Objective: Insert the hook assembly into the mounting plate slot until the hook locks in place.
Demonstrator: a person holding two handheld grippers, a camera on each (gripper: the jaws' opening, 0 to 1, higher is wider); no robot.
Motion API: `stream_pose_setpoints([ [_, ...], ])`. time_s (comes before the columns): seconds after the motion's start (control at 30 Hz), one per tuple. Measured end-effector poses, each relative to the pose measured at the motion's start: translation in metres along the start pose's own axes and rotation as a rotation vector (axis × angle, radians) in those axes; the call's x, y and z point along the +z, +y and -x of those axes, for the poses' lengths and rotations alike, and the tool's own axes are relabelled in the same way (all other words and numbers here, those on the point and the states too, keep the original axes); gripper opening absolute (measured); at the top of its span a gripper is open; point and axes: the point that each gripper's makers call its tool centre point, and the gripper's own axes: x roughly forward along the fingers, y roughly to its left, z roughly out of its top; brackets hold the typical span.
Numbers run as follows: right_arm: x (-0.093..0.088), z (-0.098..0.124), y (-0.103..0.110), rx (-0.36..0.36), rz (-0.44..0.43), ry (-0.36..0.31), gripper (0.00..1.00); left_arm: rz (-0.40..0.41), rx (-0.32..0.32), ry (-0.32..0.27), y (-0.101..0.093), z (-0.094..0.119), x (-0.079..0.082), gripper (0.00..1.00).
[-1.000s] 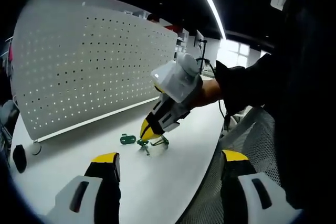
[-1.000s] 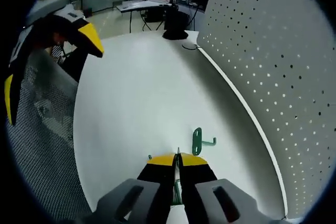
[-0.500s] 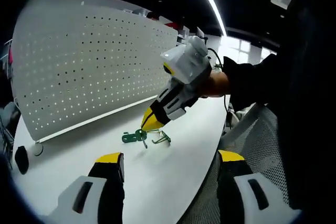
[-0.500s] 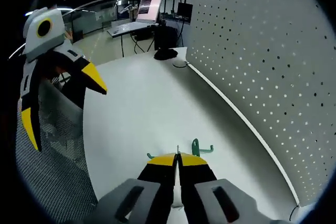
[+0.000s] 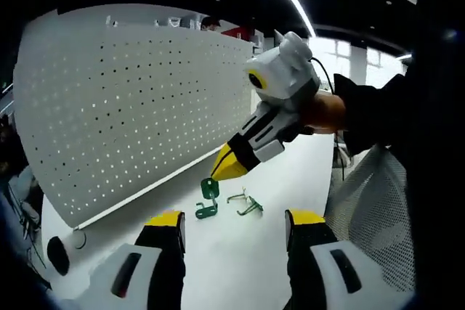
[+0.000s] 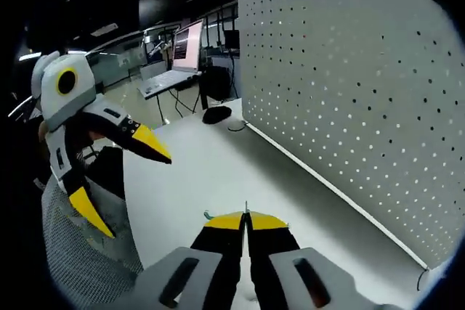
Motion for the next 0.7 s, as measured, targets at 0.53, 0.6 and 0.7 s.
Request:
stream_pose_setpoints([
  [0.53, 0.024, 0.017, 0.000, 0.002, -0.090, -0.086, 0.01, -0.033, 0.111, -0.041, 0.017, -0.038, 0.015, 0.25],
  [0.6, 0.023, 0.017, 0.002, 0.003, -0.085, -0.084, 0.01, -0.030, 0.115, -0.036, 0.016, -0.042, 0.014, 0.22],
  [0.7, 0.022, 0.017, 0.002, 0.006, -0.090, -0.084, 0.01, -0.040, 0.120, -0.031, 0.016, -0.044, 0.013, 0.20],
])
